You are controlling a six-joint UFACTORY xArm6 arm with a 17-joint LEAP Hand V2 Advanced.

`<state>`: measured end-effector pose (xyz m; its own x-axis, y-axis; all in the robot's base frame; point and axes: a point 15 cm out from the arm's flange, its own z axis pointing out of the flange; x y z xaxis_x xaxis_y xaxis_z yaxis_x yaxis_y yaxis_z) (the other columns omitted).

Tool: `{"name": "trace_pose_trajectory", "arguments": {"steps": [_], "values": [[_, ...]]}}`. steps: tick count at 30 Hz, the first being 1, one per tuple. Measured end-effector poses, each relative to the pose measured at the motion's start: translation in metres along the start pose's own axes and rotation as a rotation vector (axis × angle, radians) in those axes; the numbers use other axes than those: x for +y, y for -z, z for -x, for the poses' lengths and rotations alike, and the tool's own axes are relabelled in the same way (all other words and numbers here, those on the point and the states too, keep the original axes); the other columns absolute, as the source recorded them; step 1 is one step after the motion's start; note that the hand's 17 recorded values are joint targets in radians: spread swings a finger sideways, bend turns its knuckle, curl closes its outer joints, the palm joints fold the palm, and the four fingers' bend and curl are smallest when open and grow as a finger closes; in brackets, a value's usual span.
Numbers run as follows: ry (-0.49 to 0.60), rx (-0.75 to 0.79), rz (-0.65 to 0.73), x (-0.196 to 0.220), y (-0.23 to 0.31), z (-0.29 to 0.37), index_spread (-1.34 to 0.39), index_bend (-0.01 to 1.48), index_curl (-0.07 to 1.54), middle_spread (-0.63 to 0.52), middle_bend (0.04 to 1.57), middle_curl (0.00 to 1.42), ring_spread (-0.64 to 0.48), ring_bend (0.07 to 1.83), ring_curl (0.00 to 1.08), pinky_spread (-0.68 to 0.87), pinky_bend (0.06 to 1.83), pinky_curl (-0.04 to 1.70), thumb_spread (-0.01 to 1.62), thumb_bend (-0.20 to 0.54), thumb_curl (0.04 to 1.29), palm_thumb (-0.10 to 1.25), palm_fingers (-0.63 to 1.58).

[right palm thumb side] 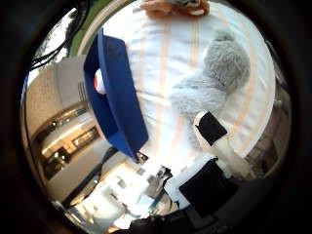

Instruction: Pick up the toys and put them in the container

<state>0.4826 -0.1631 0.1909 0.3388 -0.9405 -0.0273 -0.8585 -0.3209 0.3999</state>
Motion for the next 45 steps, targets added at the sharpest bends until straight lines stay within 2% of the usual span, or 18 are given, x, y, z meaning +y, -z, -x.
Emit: {"name": "trace_pose_trajectory", "arguments": {"steps": [2,4,9,11,12,13,14,15,16,18,20,22,26,28,32,37,45], "values": [[0.009,0.041,0.089,-0.007,-0.027,-0.003,-0.39,0.18,0.27,0.04,0.16,0.30,0.27,0.30,0.30,0.42,0.47,0.22,1.11,-0.025,0.38,0.74,-0.05],[0.016,0.063,0.120,-0.007,-0.031,-0.001,-0.36,0.20,0.28,0.03,0.18,0.31,0.26,0.28,0.30,0.42,0.43,0.21,1.10,-0.025,0.38,0.75,0.00],[0.027,0.066,0.154,-0.002,-0.037,0.004,-0.24,0.28,0.31,0.01,0.21,0.32,0.25,0.32,0.30,0.42,0.39,0.18,1.09,-0.026,0.37,0.76,0.32],[0.030,0.058,0.170,0.004,-0.039,0.007,-0.23,0.28,0.31,-0.01,0.24,0.34,0.24,0.41,0.32,0.41,0.38,0.17,1.09,-0.024,0.37,0.77,0.53],[0.032,0.057,0.172,0.007,-0.036,0.008,-0.25,0.28,0.31,-0.02,0.31,0.36,0.22,0.52,0.35,0.40,0.40,0.17,1.09,-0.026,0.37,0.77,0.77],[0.035,0.057,0.173,0.009,-0.034,0.009,-0.27,0.26,0.29,-0.03,0.35,0.37,0.21,0.57,0.35,0.40,0.41,0.16,1.09,-0.024,0.37,0.77,0.89],[0.034,0.055,0.179,0.012,-0.033,0.011,-0.30,0.17,0.27,-0.05,0.46,0.41,0.20,0.66,0.37,0.40,0.45,0.16,1.09,-0.025,0.37,0.77,1.03],[0.036,0.051,0.187,0.016,-0.034,0.014,-0.33,0.12,0.26,-0.05,0.54,0.46,0.19,0.80,0.44,0.39,0.46,0.17,1.08,-0.026,0.37,0.78,1.07],[0.038,0.050,0.190,0.020,-0.033,0.016,-0.36,0.10,0.26,-0.07,0.63,0.50,0.16,0.92,0.50,0.39,0.47,0.19,1.08,-0.025,0.37,0.78,1.08],[0.039,0.051,0.189,0.029,-0.029,0.021,-0.38,0.10,0.24,-0.08,0.69,0.54,0.14,0.98,0.54,0.39,0.50,0.20,1.08,-0.026,0.37,0.78,1.05],[0.043,0.053,0.187,0.036,-0.024,0.026,-0.45,0.12,0.21,-0.10,0.83,0.62,0.09,1.10,0.61,0.40,0.66,0.24,1.08,-0.017,0.39,0.81,1.09],[0.046,0.056,0.181,0.041,-0.020,0.032,-0.51,0.19,0.19,-0.13,0.90,0.68,0.05,1.15,0.66,0.39,0.90,0.32,1.08,0.011,0.43,0.89,1.15],[0.034,0.054,0.150,0.054,-0.003,0.040,-0.62,0.32,0.21,-0.17,0.99,0.76,-0.01,1.19,0.72,0.34,1.18,0.45,1.09,0.042,0.50,1.00,1.14],[0.026,0.036,0.146,0.063,0.004,0.048,-0.68,0.39,0.22,-0.18,1.04,0.81,-0.04,1.22,0.74,0.31,1.29,0.51,1.11,0.037,0.53,1.01,1.10],[0.020,-0.046,0.165,0.090,0.023,0.075,-0.75,0.48,0.25,-0.19,1.08,0.86,-0.07,1.25,0.78,0.26,1.40,0.58,1.13,0.025,0.57,1.01,1.05],[0.034,-0.109,0.078,0.122,0.071,0.113,-0.84,0.58,0.31,-0.19,1.14,0.92,-0.10,1.29,0.83,0.21,1.50,0.67,1.16,0.000,0.63,1.00,0.97],[0.188,-0.062,-0.085,0.143,0.146,0.199,-0.92,0.67,0.40,-0.19,1.20,0.98,-0.12,1.36,0.86,0.16,1.55,0.74,1.18,-0.011,0.69,0.99,0.92]]}}
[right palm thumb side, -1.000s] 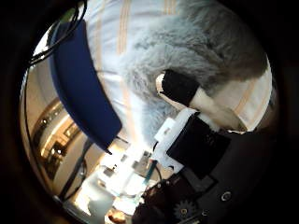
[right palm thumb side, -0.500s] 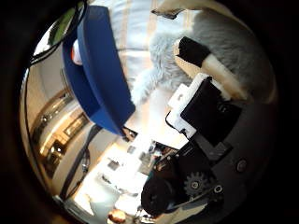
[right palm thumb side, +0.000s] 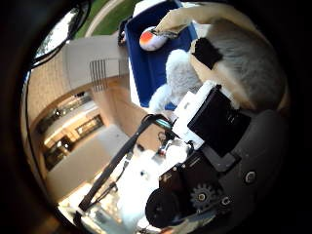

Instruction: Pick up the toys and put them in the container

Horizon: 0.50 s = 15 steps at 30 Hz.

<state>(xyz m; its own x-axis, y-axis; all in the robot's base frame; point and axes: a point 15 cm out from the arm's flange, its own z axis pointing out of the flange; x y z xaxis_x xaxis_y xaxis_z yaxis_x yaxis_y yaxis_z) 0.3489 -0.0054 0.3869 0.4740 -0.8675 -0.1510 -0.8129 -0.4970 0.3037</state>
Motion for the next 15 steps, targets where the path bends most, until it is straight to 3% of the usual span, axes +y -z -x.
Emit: {"name": "trace_pose_trajectory", "arguments": {"steps": [3,6,15], "values": [[0.075,0.020,-0.098,-0.021,0.035,0.044,-0.94,0.69,0.45,-0.19,1.21,0.99,-0.12,1.38,0.87,0.15,1.56,0.76,1.17,-0.011,0.72,0.98,0.90],[0.079,0.001,-0.126,-0.037,0.043,0.076,-0.95,0.69,0.48,-0.19,1.22,0.99,-0.12,1.39,0.87,0.15,1.57,0.77,1.17,-0.013,0.73,0.98,0.89],[0.105,-0.012,0.014,-0.100,-0.009,0.118,-1.00,0.70,0.69,-0.18,1.29,1.01,-0.13,1.45,0.88,0.12,1.60,0.83,1.17,-0.016,0.77,0.93,0.80]]}}
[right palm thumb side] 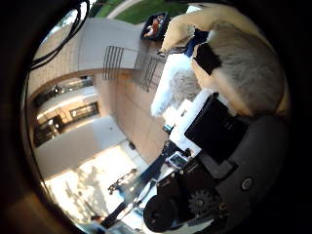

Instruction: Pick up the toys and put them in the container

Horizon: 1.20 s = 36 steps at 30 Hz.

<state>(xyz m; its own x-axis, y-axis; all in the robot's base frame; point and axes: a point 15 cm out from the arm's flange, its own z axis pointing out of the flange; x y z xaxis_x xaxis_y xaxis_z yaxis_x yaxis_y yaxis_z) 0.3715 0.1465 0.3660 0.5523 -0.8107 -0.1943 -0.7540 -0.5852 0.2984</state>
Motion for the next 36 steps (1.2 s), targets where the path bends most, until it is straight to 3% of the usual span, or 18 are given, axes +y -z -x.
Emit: {"name": "trace_pose_trajectory", "arguments": {"steps": [12,15,17,18,20,21,26,30,36], "values": [[-0.034,-0.001,0.023,-0.058,-0.047,-0.014,-1.02,0.66,0.99,-0.17,1.34,0.99,-0.12,1.50,0.87,0.11,1.58,0.89,1.20,-0.025,0.75,0.85,0.68],[-0.050,-0.003,0.012,-0.062,-0.050,-0.022,-0.96,0.58,1.00,-0.14,1.21,0.92,-0.07,1.44,0.81,0.16,1.55,0.85,1.21,-0.029,0.72,0.82,0.66],[-0.053,-0.008,0.024,-0.059,-0.052,-0.023,-0.77,0.38,0.98,-0.11,0.84,0.81,0.02,1.33,0.79,0.21,1.60,0.86,1.22,-0.032,0.69,0.79,0.09],[-0.053,-0.010,0.030,-0.059,-0.054,-0.023,-0.70,0.34,0.96,-0.08,0.70,0.74,0.07,1.23,0.75,0.25,1.55,0.85,1.22,-0.029,0.67,0.79,-0.11],[-0.046,-0.018,0.047,-0.056,-0.058,-0.023,-0.61,0.28,0.90,-0.03,0.55,0.64,0.13,0.98,0.63,0.30,1.40,0.77,1.22,-0.029,0.65,0.78,-0.29],[-0.047,-0.023,0.056,-0.054,-0.062,-0.023,-0.54,0.21,0.83,0.01,0.45,0.57,0.19,0.81,0.54,0.34,1.28,0.70,1.21,-0.036,0.63,0.76,-0.31],[-0.011,-0.060,0.049,-0.054,-0.062,-0.017,-0.49,0.12,0.65,0.06,0.22,0.45,0.28,0.53,0.38,0.42,0.99,0.55,1.20,-0.030,0.57,0.73,-0.26],[0.019,-0.112,-0.015,-0.052,-0.044,-0.015,-0.47,0.11,0.52,0.08,0.15,0.39,0.31,0.43,0.34,0.45,0.86,0.46,1.19,-0.024,0.54,0.74,-0.19],[-0.060,-0.117,-0.195,-0.048,0.012,-0.063,-0.41,0.12,0.41,0.08,0.15,0.34,0.32,0.39,0.32,0.47,0.71,0.39,1.18,-0.023,0.51,0.75,-0.12]]}}
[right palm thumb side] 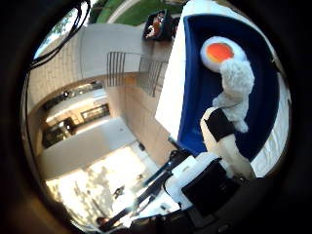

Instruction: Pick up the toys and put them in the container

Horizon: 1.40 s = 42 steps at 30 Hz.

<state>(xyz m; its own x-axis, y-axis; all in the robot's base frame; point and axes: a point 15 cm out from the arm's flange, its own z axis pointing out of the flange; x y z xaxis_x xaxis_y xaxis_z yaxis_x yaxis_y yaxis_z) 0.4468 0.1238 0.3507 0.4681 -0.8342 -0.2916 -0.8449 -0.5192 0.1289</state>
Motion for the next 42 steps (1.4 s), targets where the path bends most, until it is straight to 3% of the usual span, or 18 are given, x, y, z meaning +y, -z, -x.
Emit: {"name": "trace_pose_trajectory", "arguments": {"steps": [9,18,20,28,35,41,42], "values": [[-0.119,0.222,-0.301,-0.042,0.056,-0.133,-0.26,0.15,0.32,0.06,0.20,0.35,0.27,0.40,0.32,0.43,0.55,0.31,1.16,-0.037,0.48,0.66,0.02],[-0.128,0.581,-0.199,-0.057,0.022,-0.269,-0.20,0.19,0.31,0.04,0.18,0.34,0.26,0.37,0.31,0.41,0.49,0.28,1.15,-0.045,0.45,0.57,0.09],[-0.116,0.620,-0.166,-0.060,0.009,-0.285,-0.18,0.22,0.32,0.04,0.17,0.34,0.26,0.34,0.31,0.41,0.46,0.27,1.16,-0.059,0.42,0.48,0.12],[-0.099,0.667,-0.079,-0.071,-0.038,-0.311,-0.15,0.20,0.33,0.04,0.19,0.33,0.26,0.31,0.30,0.40,0.39,0.24,1.14,-0.050,0.34,0.33,0.17],[-0.123,0.710,-0.039,-0.073,-0.064,-0.329,-0.10,0.19,0.32,0.05,0.19,0.34,0.27,0.31,0.31,0.41,0.38,0.24,1.12,-0.048,0.31,0.28,0.24],[-0.101,0.702,-0.011,-0.079,-0.079,-0.324,-0.07,0.19,0.32,0.03,0.22,0.34,0.30,0.41,0.31,0.43,0.37,0.21,1.11,-0.035,0.30,0.27,0.48],[-0.096,0.703,-0.010,-0.079,-0.079,-0.322,-0.09,0.24,0.33,0.01,0.30,0.36,0.29,0.48,0.33,0.44,0.33,0.20,1.11,-0.034,0.30,0.27,0.68]]}}
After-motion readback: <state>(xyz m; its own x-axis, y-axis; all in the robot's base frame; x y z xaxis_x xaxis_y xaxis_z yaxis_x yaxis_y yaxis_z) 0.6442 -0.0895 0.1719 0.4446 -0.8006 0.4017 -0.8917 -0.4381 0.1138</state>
